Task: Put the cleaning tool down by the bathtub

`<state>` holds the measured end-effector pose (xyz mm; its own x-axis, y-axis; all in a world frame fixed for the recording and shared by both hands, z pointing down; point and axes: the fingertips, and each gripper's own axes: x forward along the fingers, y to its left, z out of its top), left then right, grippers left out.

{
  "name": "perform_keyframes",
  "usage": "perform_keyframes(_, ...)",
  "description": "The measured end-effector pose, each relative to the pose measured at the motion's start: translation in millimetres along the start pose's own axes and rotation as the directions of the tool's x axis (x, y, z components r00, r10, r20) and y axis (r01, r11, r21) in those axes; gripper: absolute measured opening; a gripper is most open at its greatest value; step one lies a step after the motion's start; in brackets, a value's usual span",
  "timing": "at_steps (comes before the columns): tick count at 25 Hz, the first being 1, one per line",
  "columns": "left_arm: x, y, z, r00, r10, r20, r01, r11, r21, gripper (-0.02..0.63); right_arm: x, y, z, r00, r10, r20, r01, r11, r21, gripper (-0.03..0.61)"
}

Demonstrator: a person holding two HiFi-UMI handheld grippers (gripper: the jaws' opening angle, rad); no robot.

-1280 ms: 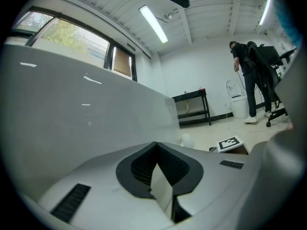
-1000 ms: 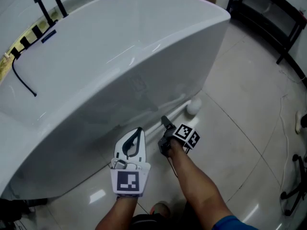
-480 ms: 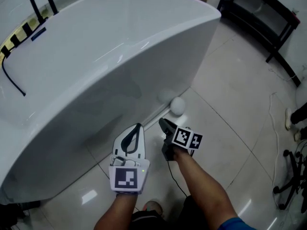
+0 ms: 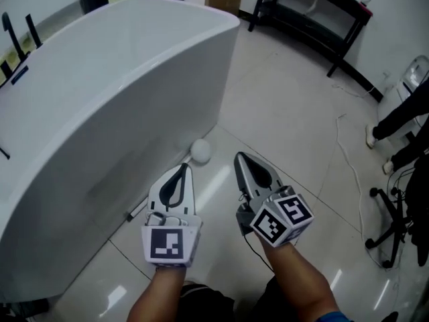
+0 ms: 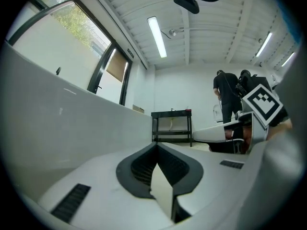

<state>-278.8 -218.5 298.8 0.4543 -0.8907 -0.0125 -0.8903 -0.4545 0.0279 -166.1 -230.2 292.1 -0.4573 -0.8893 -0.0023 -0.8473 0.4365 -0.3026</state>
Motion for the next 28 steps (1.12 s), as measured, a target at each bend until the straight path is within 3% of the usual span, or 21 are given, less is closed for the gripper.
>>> perform_keyframes(6,7,-77,43,0.992,-0.109,0.062,0.107,0.994,0.031,-0.005,-80,-21,56,0.996,-0.067,0.063,0.073,0.993,-0.093,-0.011)
perform_keyframes(15,11,-218,97,0.954,-0.279,0.108,0.271,0.959,0.078,-0.005,-201,-67,135,0.969,-0.18,0.168,0.216,0.949,-0.23,-0.011)
perform_keyframes(23,23,-353,96,0.91,-0.408,0.078,0.4,0.912,0.094,-0.005,-300,-128,167,0.921,-0.319,0.223,0.364,0.908,-0.206,-0.011)
perform_keyframes(28,30,-408,80,0.886,-0.461,0.049,0.458,0.886,0.07,-0.005,-339,-159,166,0.895,-0.39,0.217,0.436,0.867,-0.242,-0.011)
